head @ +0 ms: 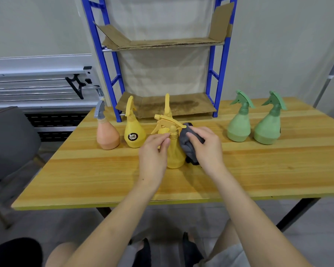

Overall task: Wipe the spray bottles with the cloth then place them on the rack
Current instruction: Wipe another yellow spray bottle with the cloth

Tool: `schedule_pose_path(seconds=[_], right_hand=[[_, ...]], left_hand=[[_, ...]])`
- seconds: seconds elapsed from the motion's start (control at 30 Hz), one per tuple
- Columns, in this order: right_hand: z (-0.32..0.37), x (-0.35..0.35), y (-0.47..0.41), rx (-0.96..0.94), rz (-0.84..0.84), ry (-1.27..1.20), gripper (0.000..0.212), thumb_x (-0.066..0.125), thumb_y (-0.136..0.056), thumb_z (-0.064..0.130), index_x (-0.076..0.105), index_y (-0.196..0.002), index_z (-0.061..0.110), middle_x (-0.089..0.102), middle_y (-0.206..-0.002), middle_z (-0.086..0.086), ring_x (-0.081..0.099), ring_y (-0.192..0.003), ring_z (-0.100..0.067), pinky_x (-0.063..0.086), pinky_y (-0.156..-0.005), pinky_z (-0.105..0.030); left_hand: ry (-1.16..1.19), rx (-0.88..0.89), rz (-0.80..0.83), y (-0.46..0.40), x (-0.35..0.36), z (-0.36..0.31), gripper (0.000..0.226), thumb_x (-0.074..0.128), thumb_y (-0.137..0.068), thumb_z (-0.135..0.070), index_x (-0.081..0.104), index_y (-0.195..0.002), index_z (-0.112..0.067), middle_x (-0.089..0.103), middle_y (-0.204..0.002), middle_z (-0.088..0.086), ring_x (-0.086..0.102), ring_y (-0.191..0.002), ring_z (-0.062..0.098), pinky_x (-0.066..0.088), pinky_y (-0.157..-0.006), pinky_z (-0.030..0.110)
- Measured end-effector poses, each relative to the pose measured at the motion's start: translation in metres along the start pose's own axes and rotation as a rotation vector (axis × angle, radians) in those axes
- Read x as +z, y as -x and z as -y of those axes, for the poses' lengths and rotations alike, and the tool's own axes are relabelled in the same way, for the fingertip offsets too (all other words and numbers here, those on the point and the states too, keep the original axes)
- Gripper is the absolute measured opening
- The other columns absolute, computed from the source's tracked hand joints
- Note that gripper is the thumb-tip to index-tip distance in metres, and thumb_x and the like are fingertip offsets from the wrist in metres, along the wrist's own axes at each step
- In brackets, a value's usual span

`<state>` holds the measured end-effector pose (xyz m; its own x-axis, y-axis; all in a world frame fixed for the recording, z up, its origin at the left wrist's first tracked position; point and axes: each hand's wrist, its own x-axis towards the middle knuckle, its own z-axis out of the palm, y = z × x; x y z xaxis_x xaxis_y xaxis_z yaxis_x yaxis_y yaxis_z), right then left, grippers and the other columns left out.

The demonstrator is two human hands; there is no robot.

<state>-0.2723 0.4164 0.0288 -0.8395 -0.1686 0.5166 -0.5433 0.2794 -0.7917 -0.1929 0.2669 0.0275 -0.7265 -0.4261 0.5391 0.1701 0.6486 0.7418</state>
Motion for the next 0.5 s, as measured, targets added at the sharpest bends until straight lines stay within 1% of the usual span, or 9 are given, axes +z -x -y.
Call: schedule_pose_path(seconds=[0.1, 0.13, 0.23, 0.3, 0.33, 0.37, 0.4, 0.43, 0.5], right_hand=[[-0.003, 0.010, -0.002, 0.025, 0.113, 0.009, 0.020, 0.066, -0.097, 0.018, 0.077, -0.114, 0.019, 0.069, -0.107, 0.007, 0.061, -0.101, -0.003, 0.046, -0.090, -0.018], [-0.005, 0.013, 0.001, 0.025, 0.143, -0.001, 0.019, 0.065, -0.097, 0.018, 0.077, -0.112, 0.018, 0.069, -0.108, 0.006, 0.061, -0.102, -0.002, 0.045, -0.091, -0.018], [-0.019, 0.015, 0.013, 0.033, 0.190, -0.017, 0.016, 0.065, -0.097, 0.015, 0.079, -0.105, 0.018, 0.069, -0.109, 0.008, 0.061, -0.104, 0.000, 0.045, -0.092, -0.016], [-0.032, 0.015, 0.024, 0.057, 0.205, 0.017, 0.014, 0.067, -0.095, 0.013, 0.076, -0.093, 0.025, 0.069, -0.103, 0.010, 0.063, -0.100, -0.003, 0.047, -0.089, -0.023], [-0.037, 0.015, 0.027, 0.069, 0.208, 0.040, 0.014, 0.068, -0.094, 0.013, 0.075, -0.092, 0.025, 0.069, -0.103, 0.009, 0.064, -0.100, -0.005, 0.048, -0.090, -0.027], [-0.041, 0.017, 0.029, 0.078, 0.215, 0.062, 0.010, 0.070, -0.093, 0.014, 0.078, -0.096, 0.020, 0.071, -0.107, 0.007, 0.065, -0.103, -0.008, 0.050, -0.092, -0.029], [-0.042, 0.018, 0.030, 0.082, 0.212, 0.087, 0.014, 0.072, -0.092, 0.015, 0.079, -0.104, 0.016, 0.071, -0.111, 0.005, 0.066, -0.106, -0.010, 0.050, -0.095, -0.028], [-0.041, 0.019, 0.031, 0.077, 0.203, 0.105, 0.021, 0.073, -0.091, 0.016, 0.078, -0.111, 0.014, 0.072, -0.115, 0.004, 0.066, -0.108, -0.011, 0.049, -0.096, -0.025], [-0.033, 0.022, 0.032, 0.072, 0.160, 0.078, 0.025, 0.073, -0.091, 0.015, 0.077, -0.116, 0.013, 0.073, -0.118, 0.003, 0.066, -0.110, -0.010, 0.045, -0.095, -0.015]], left_hand=[[-0.017, -0.041, -0.007, -0.002, 0.004, -0.001, 0.028, 0.063, -0.101, -0.020, 0.072, -0.128, -0.017, 0.071, -0.124, -0.004, 0.058, -0.110, -0.005, 0.041, -0.094, 0.005], [-0.031, -0.054, -0.012, -0.002, 0.005, -0.001, 0.029, 0.063, -0.101, -0.020, 0.071, -0.129, -0.017, 0.071, -0.125, -0.004, 0.058, -0.110, -0.004, 0.040, -0.093, 0.004], [-0.086, -0.082, -0.027, -0.007, 0.003, 0.004, 0.031, 0.064, -0.100, -0.026, 0.070, -0.130, -0.018, 0.071, -0.125, -0.004, 0.063, -0.113, 0.006, 0.042, -0.095, 0.013], [-0.096, -0.096, -0.023, -0.013, 0.000, 0.006, 0.034, 0.067, -0.097, -0.033, 0.071, -0.128, -0.019, 0.073, -0.120, -0.004, 0.065, -0.109, 0.008, 0.045, -0.093, 0.019], [-0.087, -0.110, -0.012, -0.016, -0.001, 0.006, 0.037, 0.070, -0.095, -0.037, 0.071, -0.126, -0.019, 0.074, -0.117, -0.004, 0.066, -0.105, 0.008, 0.047, -0.092, 0.021], [-0.084, -0.126, 0.000, -0.019, -0.001, 0.005, 0.039, 0.072, -0.092, -0.041, 0.072, -0.124, -0.019, 0.075, -0.112, -0.005, 0.067, -0.101, 0.007, 0.050, -0.091, 0.024], [-0.085, -0.138, 0.008, -0.022, -0.001, 0.004, 0.039, 0.074, -0.089, -0.043, 0.073, -0.120, -0.019, 0.075, -0.106, -0.006, 0.068, -0.097, 0.007, 0.053, -0.089, 0.027], [-0.083, -0.151, 0.011, -0.024, -0.001, 0.003, 0.036, 0.075, -0.088, -0.045, 0.074, -0.114, -0.020, 0.074, -0.100, -0.009, 0.069, -0.094, 0.007, 0.054, -0.087, 0.029], [-0.083, -0.173, 0.010, -0.029, -0.002, 0.001, 0.030, 0.076, -0.087, -0.046, 0.072, -0.106, -0.023, 0.071, -0.092, -0.014, 0.068, -0.087, 0.004, 0.054, -0.083, 0.030]])
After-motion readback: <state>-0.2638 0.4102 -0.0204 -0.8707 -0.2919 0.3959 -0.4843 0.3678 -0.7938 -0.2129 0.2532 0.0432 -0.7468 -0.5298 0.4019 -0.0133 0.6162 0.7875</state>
